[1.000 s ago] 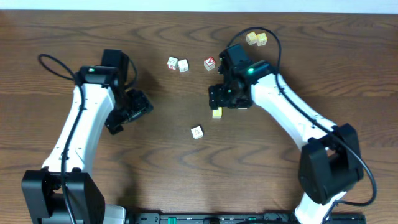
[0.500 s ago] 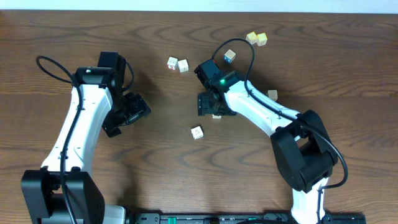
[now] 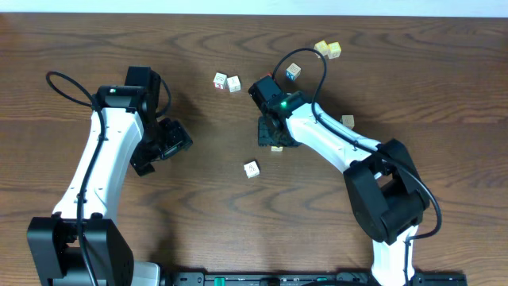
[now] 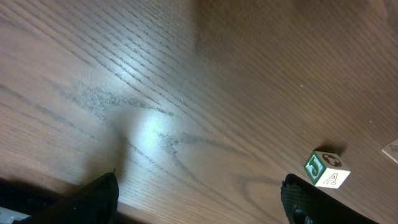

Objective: Lift 4 blocks

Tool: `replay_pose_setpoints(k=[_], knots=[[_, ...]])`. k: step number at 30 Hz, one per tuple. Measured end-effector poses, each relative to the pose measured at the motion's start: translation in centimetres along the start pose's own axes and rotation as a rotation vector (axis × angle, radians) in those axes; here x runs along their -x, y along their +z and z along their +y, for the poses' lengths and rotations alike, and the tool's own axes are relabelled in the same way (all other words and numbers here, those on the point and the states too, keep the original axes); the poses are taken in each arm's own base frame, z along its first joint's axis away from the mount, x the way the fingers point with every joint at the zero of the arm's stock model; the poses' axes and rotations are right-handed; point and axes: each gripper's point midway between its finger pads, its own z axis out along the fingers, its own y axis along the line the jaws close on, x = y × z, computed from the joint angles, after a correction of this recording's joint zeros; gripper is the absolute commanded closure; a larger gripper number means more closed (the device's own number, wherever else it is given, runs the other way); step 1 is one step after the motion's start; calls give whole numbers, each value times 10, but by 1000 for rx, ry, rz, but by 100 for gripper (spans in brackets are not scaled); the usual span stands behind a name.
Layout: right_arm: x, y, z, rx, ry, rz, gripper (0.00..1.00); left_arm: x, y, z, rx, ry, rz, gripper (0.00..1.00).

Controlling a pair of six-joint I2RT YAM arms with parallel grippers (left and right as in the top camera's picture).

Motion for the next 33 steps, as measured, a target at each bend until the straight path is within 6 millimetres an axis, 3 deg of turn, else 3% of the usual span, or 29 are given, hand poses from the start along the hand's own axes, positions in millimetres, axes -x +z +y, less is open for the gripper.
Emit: replay_pose_setpoints(k=[7, 18, 24, 29, 33], knots=[[-4, 2, -3, -11, 0, 19, 52, -4, 0, 3, 11, 18, 15, 16], [-10, 13, -6, -30, -14, 45, 74, -9, 0, 6, 25, 39, 37, 16], [-13, 13, -5, -17, -58, 64, 69, -13, 1, 9, 37, 61, 53, 16], [-25, 12, -2, 40, -157, 138, 71, -31, 18, 9, 67, 110, 95, 16], [-42, 7, -3, 101, -234, 237, 71, -54, 44, 3, 66, 173, 142, 16]])
